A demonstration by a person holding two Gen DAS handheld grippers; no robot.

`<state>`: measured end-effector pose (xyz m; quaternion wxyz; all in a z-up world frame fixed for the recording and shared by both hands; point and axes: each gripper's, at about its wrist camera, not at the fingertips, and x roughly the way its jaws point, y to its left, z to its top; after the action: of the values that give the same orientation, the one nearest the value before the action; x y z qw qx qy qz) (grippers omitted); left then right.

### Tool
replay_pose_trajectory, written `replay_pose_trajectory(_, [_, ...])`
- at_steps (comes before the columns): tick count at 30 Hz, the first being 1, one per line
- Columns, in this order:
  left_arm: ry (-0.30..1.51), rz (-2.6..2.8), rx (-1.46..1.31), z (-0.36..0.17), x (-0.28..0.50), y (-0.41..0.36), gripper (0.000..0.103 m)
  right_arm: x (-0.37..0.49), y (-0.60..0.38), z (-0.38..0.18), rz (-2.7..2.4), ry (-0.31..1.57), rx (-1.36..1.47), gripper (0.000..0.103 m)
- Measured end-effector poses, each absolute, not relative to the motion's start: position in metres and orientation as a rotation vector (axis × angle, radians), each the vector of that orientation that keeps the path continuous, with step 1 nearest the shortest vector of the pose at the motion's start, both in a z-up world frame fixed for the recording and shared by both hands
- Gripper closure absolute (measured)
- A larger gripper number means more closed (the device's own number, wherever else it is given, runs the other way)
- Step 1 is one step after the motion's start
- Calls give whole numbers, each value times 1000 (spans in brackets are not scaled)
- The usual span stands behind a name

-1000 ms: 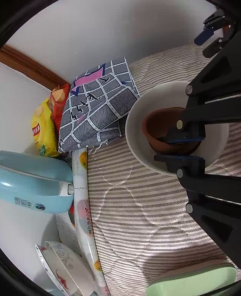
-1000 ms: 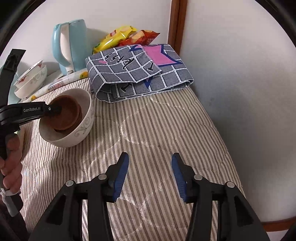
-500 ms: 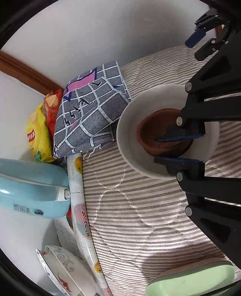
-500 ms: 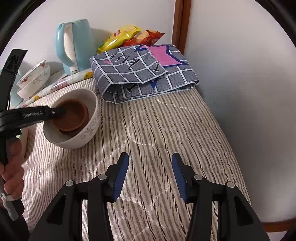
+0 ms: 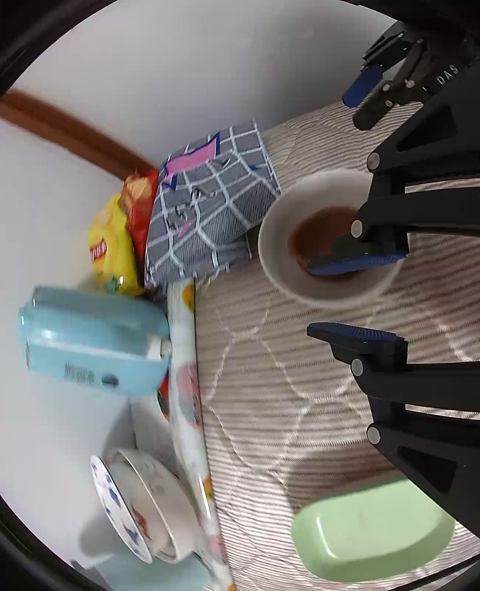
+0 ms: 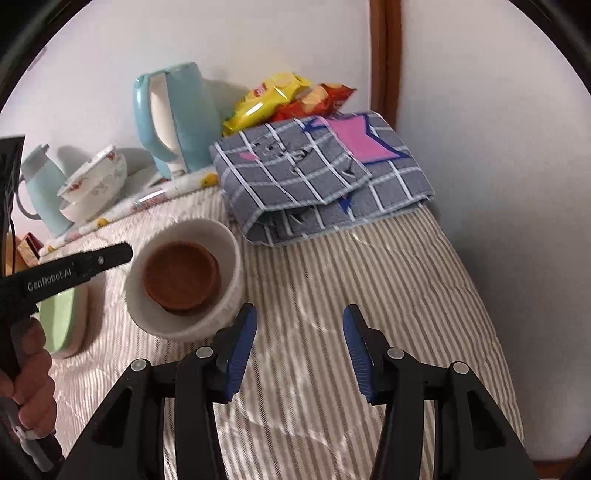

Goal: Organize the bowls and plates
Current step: 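Close the left and right tools on opposite rims of the white bowl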

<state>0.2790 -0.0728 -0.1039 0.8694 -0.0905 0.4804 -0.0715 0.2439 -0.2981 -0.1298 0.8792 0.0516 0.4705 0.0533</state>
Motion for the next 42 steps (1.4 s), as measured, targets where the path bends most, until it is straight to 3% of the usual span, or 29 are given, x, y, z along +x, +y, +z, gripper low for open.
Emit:
replay_pose_trajectory(16, [1096, -154, -225, -129, 288, -66, 75, 293, -266, -153, 192, 1062, 131, 55])
replay_pose_trajectory(23, [1138, -140, -182, -142, 299, -74, 75, 306, -256, -171, 150, 1121, 68, 63])
replay_pose_trajectory(42, [1171, -151, -171, -161, 312, -80, 72, 324, -245, -189, 136, 1180, 25, 62])
